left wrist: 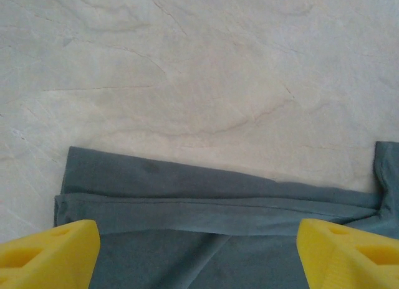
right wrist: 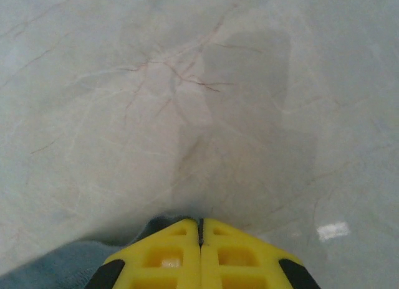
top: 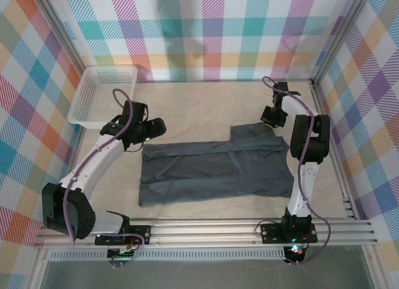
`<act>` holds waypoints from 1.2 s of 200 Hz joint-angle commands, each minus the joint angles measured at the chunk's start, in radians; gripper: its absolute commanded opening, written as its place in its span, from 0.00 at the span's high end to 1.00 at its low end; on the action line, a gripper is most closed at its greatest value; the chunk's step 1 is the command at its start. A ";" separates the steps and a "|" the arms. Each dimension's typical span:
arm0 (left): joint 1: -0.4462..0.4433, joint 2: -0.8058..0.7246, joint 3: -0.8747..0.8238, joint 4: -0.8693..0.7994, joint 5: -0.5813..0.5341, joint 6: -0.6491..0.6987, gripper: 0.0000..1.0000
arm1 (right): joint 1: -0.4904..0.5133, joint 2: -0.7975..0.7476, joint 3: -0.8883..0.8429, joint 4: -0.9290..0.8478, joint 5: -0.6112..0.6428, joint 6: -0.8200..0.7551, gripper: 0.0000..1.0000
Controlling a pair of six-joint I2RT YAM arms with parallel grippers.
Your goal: Fold the inside-out t-shirt
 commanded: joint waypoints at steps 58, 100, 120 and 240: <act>0.000 -0.043 -0.006 0.000 -0.006 0.000 0.08 | 0.002 -0.548 -0.336 0.103 -0.061 0.007 1.00; -0.002 -0.074 -0.038 0.049 0.009 -0.010 0.00 | 0.010 -1.192 -1.089 0.289 0.021 0.270 1.00; -0.002 -0.074 -0.038 0.058 0.041 -0.009 0.00 | 0.007 -1.365 -1.184 0.265 0.051 0.306 0.69; -0.043 -0.163 -0.107 0.155 0.304 0.030 0.00 | 0.164 -0.435 -0.541 0.312 -0.182 0.073 0.38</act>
